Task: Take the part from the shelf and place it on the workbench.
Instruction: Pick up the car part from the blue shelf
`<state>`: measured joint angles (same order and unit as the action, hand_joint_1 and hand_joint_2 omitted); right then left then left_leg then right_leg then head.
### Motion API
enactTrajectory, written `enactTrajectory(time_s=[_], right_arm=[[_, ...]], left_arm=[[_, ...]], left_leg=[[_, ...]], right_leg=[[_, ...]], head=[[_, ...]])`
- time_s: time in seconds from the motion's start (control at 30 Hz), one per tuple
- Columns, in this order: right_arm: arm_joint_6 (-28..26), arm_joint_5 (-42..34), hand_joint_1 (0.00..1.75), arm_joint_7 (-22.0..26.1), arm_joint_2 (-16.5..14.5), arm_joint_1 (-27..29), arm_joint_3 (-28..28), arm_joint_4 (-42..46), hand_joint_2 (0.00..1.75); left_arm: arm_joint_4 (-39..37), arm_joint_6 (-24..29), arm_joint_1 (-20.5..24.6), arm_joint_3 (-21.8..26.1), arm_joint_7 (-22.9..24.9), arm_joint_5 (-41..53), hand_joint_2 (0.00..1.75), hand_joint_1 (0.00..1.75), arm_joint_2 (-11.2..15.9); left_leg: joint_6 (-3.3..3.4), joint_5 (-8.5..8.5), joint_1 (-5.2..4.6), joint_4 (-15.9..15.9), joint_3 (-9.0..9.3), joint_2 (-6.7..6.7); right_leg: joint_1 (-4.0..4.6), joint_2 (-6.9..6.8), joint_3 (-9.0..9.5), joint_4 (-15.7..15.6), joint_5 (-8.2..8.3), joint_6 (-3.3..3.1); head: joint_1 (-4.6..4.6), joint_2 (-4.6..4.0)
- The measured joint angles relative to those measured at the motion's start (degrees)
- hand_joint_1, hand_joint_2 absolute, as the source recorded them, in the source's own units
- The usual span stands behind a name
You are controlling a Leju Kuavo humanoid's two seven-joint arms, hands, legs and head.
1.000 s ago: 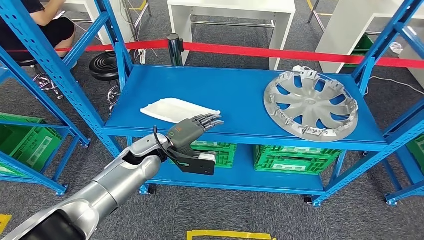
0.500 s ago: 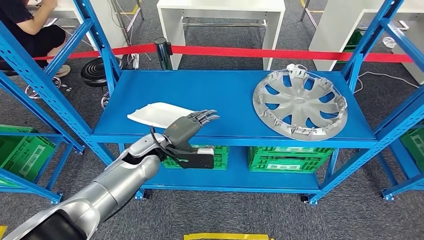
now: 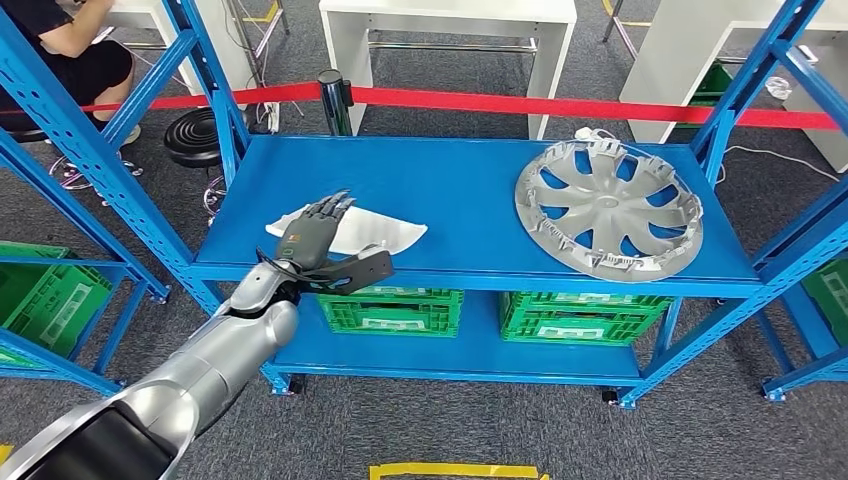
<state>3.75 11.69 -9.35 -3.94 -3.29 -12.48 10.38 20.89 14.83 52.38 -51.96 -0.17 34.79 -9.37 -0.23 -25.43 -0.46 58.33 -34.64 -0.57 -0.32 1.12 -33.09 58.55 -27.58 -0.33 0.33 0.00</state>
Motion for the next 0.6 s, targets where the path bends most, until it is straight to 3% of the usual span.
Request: enactTrajectory(time_s=[0.6], right_arm=[[-0.28, 0.64, 0.0, -0.56, 0.01, -0.08, 0.0, 0.0, 0.0]], left_arm=[[-4.41, -1.52, -0.33, 1.28, -1.78, -1.44, 0.0, 0.0, 0.4]], left_leg=[[-0.03, 0.04, 0.09, -0.02, 0.02, 0.0]], right_leg=[[0.06, -0.02, -0.01, 0.02, 0.0, -0.01]], head=[[0.01, 0.0]])
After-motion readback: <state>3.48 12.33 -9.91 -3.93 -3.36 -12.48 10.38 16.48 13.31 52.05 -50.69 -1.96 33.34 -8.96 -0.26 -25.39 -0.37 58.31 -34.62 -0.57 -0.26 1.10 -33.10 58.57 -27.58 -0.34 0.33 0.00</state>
